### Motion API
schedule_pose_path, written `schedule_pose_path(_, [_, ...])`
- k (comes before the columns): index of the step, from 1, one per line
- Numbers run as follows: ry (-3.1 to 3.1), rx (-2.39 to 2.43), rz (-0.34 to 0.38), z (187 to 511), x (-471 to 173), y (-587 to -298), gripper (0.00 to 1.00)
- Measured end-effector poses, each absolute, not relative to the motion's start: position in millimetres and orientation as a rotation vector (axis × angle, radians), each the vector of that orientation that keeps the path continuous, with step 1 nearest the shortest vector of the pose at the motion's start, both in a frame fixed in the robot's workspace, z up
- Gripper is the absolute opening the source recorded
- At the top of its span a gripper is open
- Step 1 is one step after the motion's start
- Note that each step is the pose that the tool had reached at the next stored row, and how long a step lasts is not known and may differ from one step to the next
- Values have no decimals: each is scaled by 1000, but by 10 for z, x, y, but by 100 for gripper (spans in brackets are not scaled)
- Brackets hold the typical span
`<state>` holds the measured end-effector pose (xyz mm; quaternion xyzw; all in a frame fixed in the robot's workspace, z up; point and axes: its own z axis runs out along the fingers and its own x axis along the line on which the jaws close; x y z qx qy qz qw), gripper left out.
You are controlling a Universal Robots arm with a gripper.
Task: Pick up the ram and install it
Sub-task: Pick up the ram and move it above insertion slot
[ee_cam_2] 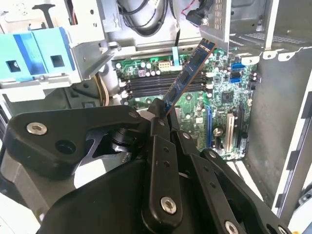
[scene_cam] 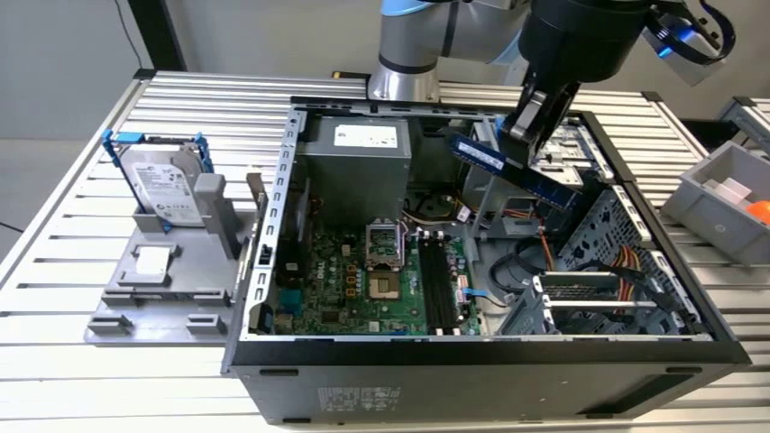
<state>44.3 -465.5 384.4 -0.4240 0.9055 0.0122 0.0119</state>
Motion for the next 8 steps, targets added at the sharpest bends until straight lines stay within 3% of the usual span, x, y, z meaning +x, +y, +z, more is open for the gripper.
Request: schedule_pose_path(8, [2877, -1199, 36, 3843, 443, -4655, 0])
